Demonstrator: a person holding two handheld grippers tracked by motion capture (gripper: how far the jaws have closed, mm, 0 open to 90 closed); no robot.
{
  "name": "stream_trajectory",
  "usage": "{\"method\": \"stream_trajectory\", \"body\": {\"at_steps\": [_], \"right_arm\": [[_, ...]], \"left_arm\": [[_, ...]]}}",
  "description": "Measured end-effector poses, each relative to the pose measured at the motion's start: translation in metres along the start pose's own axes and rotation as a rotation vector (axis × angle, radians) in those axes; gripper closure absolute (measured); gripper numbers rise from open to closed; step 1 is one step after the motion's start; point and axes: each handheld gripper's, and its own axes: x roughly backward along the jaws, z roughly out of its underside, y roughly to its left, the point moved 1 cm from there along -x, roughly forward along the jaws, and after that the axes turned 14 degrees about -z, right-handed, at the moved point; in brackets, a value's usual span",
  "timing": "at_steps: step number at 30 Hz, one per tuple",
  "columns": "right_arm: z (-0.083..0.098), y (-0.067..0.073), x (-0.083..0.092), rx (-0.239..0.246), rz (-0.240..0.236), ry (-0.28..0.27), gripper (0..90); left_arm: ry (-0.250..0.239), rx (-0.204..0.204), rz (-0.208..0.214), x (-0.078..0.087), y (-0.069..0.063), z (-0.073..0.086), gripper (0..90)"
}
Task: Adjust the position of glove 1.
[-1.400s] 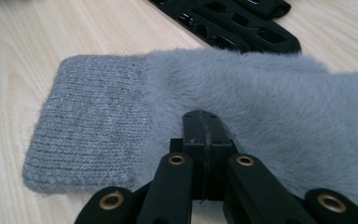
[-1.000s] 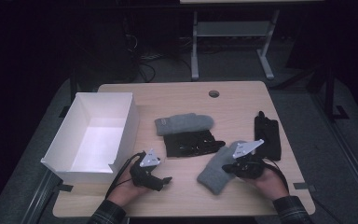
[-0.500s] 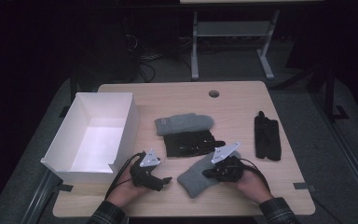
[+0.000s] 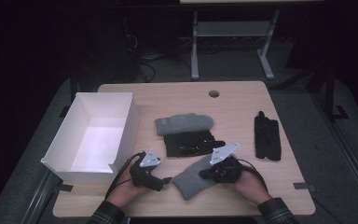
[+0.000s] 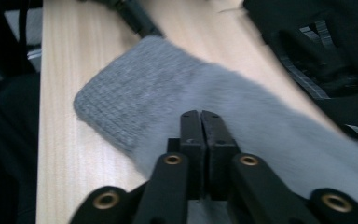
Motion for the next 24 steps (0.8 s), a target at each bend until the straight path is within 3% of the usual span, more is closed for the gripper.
{"method": "stream_trajectory", "body": {"at_steps": [3, 9, 12, 13, 15, 16, 18, 24], "right_arm": [[0.005, -0.004, 0.012, -0.047, 0.031, -0.038, 78.9], [0.023, -0.013, 0.045, -0.097, 0.122, -0.107, 63.3], [0.030, -0.013, 0.055, -0.113, 0.159, -0.116, 56.3], [0.043, -0.015, 0.067, -0.150, 0.219, -0.124, 46.3], [0.048, -0.016, 0.070, -0.156, 0.244, -0.121, 42.0], [0.061, -0.018, 0.077, -0.191, 0.278, -0.134, 37.1], [0.074, -0.019, 0.082, -0.214, 0.304, -0.136, 31.3], [0.100, -0.019, 0.084, -0.270, 0.374, -0.120, 18.2]], "left_arm": [[0.000, 0.001, 0.000, 0.000, 0.000, 0.000, 12.8], [0.000, 0.000, 0.000, 0.000, 0.000, 0.000, 12.8], [0.000, -0.002, 0.000, 0.000, 0.000, 0.000, 12.8], [0.002, 0.006, 0.001, 0.000, 0.000, 0.000, 12.8], [0.007, -0.002, 0.000, 0.000, 0.000, 0.000, 12.7], [0.007, -0.006, -0.002, 0.000, 0.001, 0.000, 12.8], [0.007, -0.005, -0.002, 0.000, 0.001, 0.000, 12.8], [0.010, 0.000, -0.007, 0.000, 0.000, 0.000, 12.8]]}}
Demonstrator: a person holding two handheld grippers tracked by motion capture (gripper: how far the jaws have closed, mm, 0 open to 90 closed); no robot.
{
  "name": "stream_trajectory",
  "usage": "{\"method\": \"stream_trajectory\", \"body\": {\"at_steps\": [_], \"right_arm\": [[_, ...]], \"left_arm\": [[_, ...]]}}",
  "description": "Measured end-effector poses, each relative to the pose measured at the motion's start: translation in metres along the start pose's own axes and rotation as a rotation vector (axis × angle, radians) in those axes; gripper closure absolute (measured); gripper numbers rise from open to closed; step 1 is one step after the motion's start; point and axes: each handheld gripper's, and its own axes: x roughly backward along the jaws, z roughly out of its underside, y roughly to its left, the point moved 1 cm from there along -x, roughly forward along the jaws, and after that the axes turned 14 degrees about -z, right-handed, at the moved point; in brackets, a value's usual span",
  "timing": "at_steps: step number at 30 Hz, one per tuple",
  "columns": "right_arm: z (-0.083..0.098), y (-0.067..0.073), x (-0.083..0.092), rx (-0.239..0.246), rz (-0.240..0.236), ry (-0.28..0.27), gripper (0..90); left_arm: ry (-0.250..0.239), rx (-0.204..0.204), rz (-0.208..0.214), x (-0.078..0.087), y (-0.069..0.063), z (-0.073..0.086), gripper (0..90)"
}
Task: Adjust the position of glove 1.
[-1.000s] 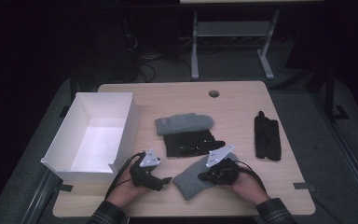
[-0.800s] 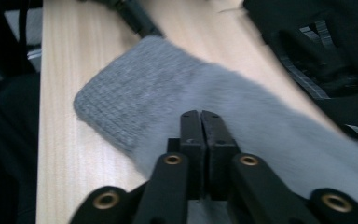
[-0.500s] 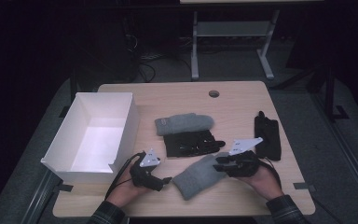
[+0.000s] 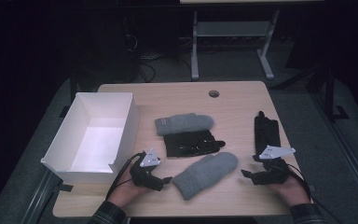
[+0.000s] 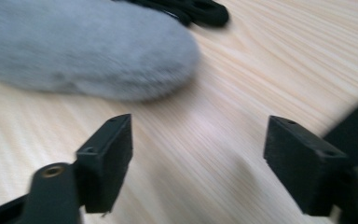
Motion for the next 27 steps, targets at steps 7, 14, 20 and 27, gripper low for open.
{"method": "stream_trajectory", "body": {"at_steps": [7, 14, 20, 27], "right_arm": [[0.008, 0.000, -0.004, -0.014, 0.009, -0.005, 13.9], [0.012, -0.002, -0.011, -0.019, 0.028, 0.012, 10.6], [0.013, -0.002, -0.012, -0.015, 0.022, 0.006, 9.0], [0.013, -0.002, -0.012, -0.015, 0.022, 0.006, 9.0]], "left_arm": [[0.001, 0.001, 0.001, 0.000, 0.000, 0.000, 12.8], [0.054, -0.001, -0.012, 0.001, 0.000, -0.005, 14.2], [0.048, 0.031, -0.013, 0.005, 0.002, -0.015, 14.2], [0.028, 0.056, -0.006, 0.006, 0.006, -0.039, 19.9]]}}
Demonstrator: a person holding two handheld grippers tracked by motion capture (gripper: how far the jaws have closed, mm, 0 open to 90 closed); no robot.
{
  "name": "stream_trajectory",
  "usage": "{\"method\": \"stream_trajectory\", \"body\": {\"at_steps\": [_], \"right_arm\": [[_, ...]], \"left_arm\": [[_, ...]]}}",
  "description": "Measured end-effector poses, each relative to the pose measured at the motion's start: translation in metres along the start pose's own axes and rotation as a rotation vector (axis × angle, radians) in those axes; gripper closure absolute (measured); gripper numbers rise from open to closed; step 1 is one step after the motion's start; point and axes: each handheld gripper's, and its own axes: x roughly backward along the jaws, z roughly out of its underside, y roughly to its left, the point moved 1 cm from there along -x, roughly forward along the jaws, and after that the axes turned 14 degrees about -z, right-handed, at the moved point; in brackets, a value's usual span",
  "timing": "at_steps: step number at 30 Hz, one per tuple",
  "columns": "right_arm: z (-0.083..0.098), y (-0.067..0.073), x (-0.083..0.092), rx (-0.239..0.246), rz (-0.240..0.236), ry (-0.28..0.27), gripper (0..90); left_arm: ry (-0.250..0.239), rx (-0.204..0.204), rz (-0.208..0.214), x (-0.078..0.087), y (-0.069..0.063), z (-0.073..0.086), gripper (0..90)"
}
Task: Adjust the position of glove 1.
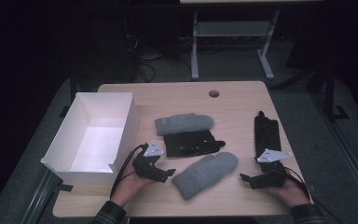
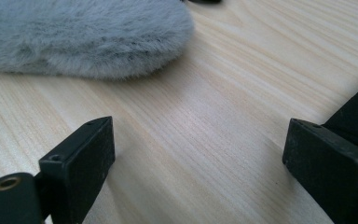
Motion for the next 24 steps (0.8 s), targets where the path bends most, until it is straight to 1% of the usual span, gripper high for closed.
{"method": "stream_trajectory", "body": {"at_steps": [1, 2, 4, 5, 6, 7, 9, 10, 12, 14, 17, 18, 19, 21, 23, 24], "right_arm": [[0.000, 0.000, 0.000, 0.000, 0.000, 0.000, 9.0], [0.000, 0.000, 0.000, 0.000, 0.000, 0.000, 9.0], [0.000, 0.000, 0.000, -0.001, 0.000, -0.001, 9.0], [0.000, 0.000, 0.000, -0.001, -0.001, -0.001, 9.0], [0.000, 0.000, 0.000, -0.001, -0.001, -0.001, 9.0], [0.000, 0.000, 0.000, 0.000, -0.001, -0.001, 9.0], [0.000, 0.000, 0.000, 0.000, -0.001, -0.001, 9.0], [0.000, 0.000, 0.000, 0.000, -0.001, -0.001, 9.0], [0.000, 0.000, 0.000, 0.000, -0.001, -0.001, 9.0], [0.000, 0.000, 0.000, 0.001, -0.001, -0.001, 9.0], [0.000, -0.001, 0.000, 0.003, -0.005, 0.002, 9.1], [-0.001, -0.001, 0.000, 0.003, -0.005, 0.001, 9.0], [-0.001, -0.001, 0.000, 0.003, -0.005, 0.001, 9.0], [-0.001, -0.001, 0.000, 0.003, -0.005, 0.001, 9.1], [-0.001, -0.001, 0.000, 0.003, -0.005, 0.001, 9.1], [-0.001, -0.001, 0.000, 0.003, -0.005, 0.001, 9.1]], "left_arm": [[-0.004, 0.017, 0.000, -0.003, 0.003, -0.008, 19.9], [-0.004, 0.020, 0.002, -0.004, 0.005, -0.012, 20.1], [0.001, 0.017, 0.001, -0.008, 0.007, -0.021, 23.9], [0.005, 0.013, 0.007, -0.010, 0.010, -0.025, 24.4], [0.005, 0.013, 0.007, -0.010, 0.010, -0.025, 24.4], [0.002, 0.015, 0.024, -0.016, 0.014, -0.032, 25.6], [0.002, -0.004, 0.016, -0.021, 0.018, -0.040, 29.0], [0.002, -0.004, 0.016, -0.021, 0.018, -0.040, 29.4], [0.002, -0.014, 0.007, -0.027, 0.024, -0.050, 31.7], [-0.005, -0.012, -0.003, -0.031, 0.030, -0.060, 33.5], [-0.017, -0.002, -0.005, -0.037, 0.039, -0.070, 33.6], [-0.011, -0.011, -0.006, -0.039, 0.042, -0.074, 33.6], [-0.011, -0.011, -0.006, -0.039, 0.042, -0.074, 34.2], [-0.010, -0.026, -0.018, -0.045, 0.048, -0.084, 35.9], [-0.011, -0.023, -0.022, -0.051, 0.057, -0.093, 36.9], [-0.013, -0.020, -0.017, -0.053, 0.060, -0.097, 37.6]]}}
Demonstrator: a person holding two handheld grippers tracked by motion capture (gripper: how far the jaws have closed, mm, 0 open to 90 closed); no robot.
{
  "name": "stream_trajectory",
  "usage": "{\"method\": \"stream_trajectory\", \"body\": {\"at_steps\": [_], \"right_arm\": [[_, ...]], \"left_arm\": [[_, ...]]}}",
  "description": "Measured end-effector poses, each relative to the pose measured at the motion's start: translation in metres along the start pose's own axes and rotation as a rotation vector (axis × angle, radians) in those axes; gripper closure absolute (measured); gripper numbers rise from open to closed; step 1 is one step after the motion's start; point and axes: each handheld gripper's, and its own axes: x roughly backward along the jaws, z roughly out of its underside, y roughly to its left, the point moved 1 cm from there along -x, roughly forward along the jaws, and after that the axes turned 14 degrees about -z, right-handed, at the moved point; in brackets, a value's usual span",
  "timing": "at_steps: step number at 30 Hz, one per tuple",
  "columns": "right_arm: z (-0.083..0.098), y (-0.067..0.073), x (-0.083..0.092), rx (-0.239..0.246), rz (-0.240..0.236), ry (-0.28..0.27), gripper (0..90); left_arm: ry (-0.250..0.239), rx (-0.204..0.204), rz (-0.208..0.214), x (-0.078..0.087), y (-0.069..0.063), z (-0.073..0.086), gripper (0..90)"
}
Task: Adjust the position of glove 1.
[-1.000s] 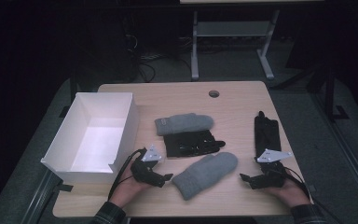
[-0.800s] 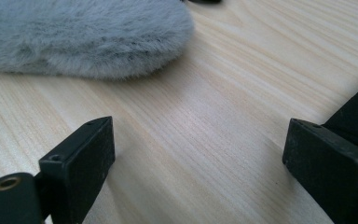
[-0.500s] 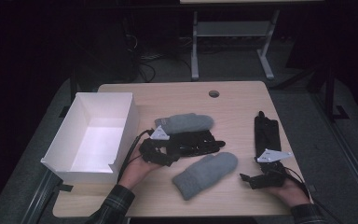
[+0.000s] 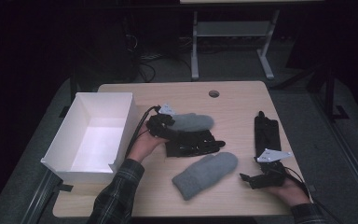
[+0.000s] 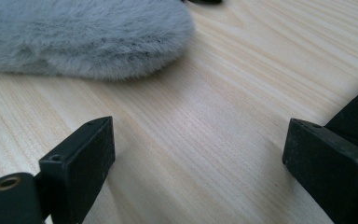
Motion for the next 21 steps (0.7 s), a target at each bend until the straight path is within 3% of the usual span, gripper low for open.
{"method": "stream_trajectory", "body": {"at_steps": [7, 13, 15, 21], "right_arm": [[0.000, 0.000, 0.000, 0.001, 0.000, -0.001, 9.1], [0.000, 0.000, 0.000, 0.000, 0.000, -0.003, 9.1], [0.000, 0.000, 0.000, 0.001, -0.001, 0.000, 9.1], [0.000, 0.000, 0.000, 0.002, -0.001, 0.000, 9.0]], "left_arm": [[0.026, -0.013, -0.009, -0.020, 0.019, -0.018, 39.2], [0.055, -0.037, -0.022, -0.036, 0.031, -0.023, 40.5], [0.064, -0.018, -0.002, -0.045, 0.035, -0.021, 40.7], [0.091, -0.026, 0.031, -0.063, 0.035, -0.014, 40.3]]}}
